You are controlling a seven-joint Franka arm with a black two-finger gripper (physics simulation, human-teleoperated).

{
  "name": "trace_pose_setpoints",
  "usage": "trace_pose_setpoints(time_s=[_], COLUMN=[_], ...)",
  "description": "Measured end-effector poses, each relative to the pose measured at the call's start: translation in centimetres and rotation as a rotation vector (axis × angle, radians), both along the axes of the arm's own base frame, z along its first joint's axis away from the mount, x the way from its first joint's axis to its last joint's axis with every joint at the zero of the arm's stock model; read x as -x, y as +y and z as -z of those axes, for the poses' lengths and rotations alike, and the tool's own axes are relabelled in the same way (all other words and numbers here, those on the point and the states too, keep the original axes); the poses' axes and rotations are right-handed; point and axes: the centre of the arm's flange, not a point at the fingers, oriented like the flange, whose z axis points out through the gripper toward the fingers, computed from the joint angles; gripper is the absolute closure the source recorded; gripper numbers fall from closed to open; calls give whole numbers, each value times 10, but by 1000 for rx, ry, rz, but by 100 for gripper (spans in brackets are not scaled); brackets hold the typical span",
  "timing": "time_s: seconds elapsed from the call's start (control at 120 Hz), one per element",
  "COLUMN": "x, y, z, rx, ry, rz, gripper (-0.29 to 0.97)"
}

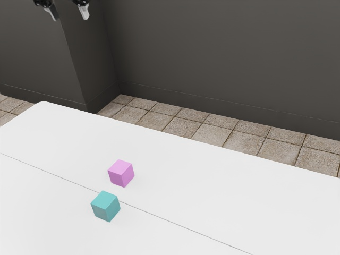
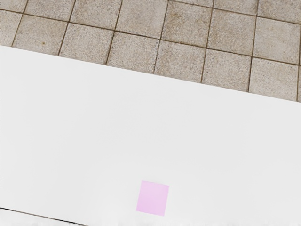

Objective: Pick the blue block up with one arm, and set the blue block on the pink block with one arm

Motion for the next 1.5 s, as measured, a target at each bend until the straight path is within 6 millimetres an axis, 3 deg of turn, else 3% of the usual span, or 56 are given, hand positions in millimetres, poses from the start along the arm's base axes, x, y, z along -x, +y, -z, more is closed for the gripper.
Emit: trace_pose_setpoints(time_s=[0.083,0.15,0.267,0.358,0.492,0.575,0.642,0.842,0.95,1.108,1.5], x=[-5,35,104,126,140,144,142,128,130,118,108], y=[5,5,-25,-12,-11,-12,-13,-21,-24,-42,-45], z=[31,51,139,206,299,345,370,390,415,455,482], rx=[-8,-7,-13,24,56,62,58,-25,-29,-30,-12], ry=[86,149,290,347,359,342,321,203,185,182,159], rz=[-12,-10,40,4,-40,-60,-71,46,96,168,228], gripper=[0,0,0,0,0,0,0,0,0,0,0])
